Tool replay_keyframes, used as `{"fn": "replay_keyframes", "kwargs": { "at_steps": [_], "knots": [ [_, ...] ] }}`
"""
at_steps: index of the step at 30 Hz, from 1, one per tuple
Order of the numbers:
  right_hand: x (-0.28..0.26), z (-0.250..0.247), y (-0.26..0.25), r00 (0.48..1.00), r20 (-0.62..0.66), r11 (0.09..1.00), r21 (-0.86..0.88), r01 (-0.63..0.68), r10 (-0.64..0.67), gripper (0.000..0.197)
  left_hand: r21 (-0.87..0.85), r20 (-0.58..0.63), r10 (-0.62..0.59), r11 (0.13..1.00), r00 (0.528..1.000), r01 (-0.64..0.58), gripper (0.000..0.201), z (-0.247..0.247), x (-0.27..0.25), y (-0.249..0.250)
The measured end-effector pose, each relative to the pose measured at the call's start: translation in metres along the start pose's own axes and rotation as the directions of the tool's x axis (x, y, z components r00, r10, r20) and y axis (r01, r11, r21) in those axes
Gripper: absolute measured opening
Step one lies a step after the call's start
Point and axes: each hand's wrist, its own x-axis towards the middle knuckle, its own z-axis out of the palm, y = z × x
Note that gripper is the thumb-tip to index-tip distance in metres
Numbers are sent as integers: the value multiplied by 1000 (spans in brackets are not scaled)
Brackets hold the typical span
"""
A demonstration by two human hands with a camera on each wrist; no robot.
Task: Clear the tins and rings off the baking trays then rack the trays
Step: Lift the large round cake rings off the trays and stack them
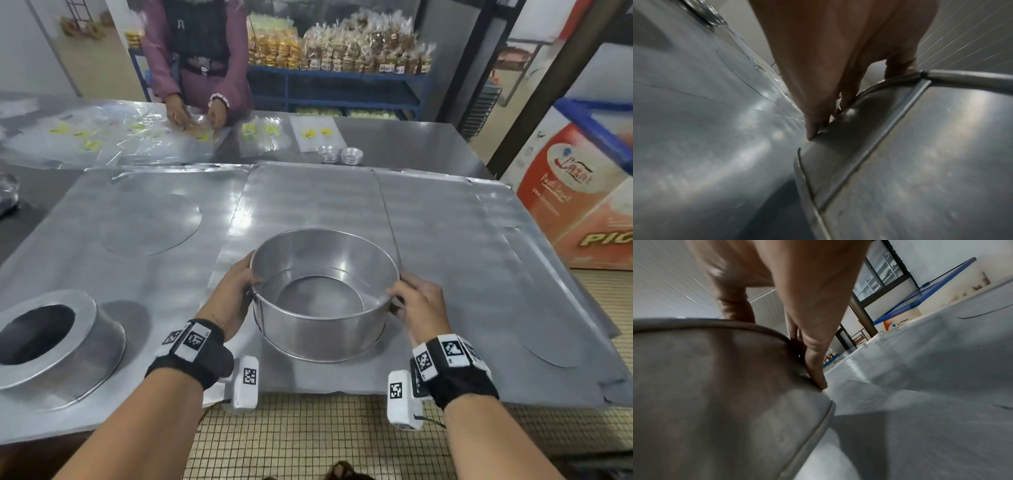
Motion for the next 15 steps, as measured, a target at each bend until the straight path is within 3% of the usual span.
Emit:
{"fn": "replay_keyframes", "kwargs": {
  "at_steps": [7,15],
  "knots": [
    [1,-11,13,998,34,990,-134,-52,57,44,-90,-135,-109,991,985,97,73,-15,0,-28],
    [9,-18,11,993,34,961,-257,-98,110,49,-58,-178,-111,993,978,102,69,-13,0,-38]
  ]
}}
